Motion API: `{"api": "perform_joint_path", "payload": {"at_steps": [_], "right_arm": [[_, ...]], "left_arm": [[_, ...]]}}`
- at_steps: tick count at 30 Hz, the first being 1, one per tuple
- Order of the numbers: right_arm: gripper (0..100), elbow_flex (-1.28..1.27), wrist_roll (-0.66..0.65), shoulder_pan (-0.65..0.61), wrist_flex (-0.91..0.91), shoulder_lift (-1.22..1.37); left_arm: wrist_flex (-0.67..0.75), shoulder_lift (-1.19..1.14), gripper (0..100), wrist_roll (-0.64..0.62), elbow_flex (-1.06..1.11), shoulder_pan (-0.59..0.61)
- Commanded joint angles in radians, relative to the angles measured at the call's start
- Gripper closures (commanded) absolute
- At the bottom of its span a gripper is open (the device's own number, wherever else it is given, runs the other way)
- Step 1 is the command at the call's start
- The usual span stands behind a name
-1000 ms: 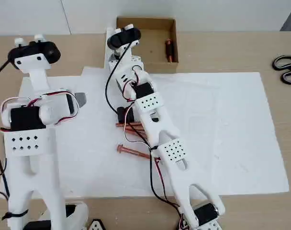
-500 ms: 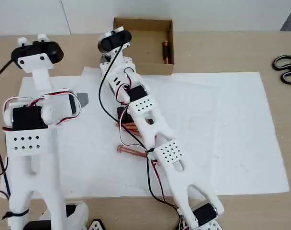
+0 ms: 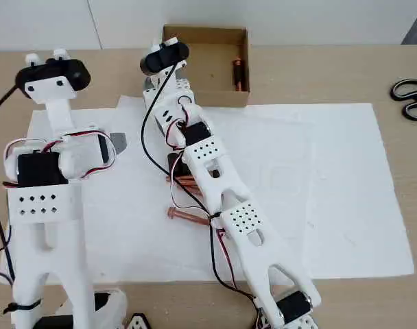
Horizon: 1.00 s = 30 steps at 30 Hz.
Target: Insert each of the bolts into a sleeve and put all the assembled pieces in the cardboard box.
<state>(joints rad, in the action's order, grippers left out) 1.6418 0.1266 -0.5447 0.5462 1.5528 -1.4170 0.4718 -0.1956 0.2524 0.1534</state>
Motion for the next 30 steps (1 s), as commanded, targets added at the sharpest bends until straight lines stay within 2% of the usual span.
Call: {"api": "perform_joint_path", "payload": {"at_steps": [1,6,9,14,21,25,30], "right_arm": [[70.2,0.040,0.002,0.004,-0.016,-0.090],[70.2,0.040,0.002,0.019,-0.002,-0.170],[70.2,0.040,0.002,0.048,0.125,-0.257],[70.2,0.040,0.003,0.111,0.510,-0.493],[70.2,0.037,0.003,0.186,1.181,-0.753],[70.2,0.035,0.006,0.297,1.207,-0.789],[70.2,0.034,0.000,0.309,1.213,-0.811]], "left_arm": [[0.006,0.023,76,0.009,-0.004,-0.006],[0.006,0.023,76,0.009,-0.004,-0.006],[0.018,0.023,76,0.009,-0.004,-0.006],[0.020,0.023,76,0.046,-0.004,-0.008],[0.020,0.023,76,0.046,-0.004,-0.008],[0.020,0.023,76,0.046,-0.004,-0.008],[0.014,0.025,76,0.046,-0.004,-0.008]]}}
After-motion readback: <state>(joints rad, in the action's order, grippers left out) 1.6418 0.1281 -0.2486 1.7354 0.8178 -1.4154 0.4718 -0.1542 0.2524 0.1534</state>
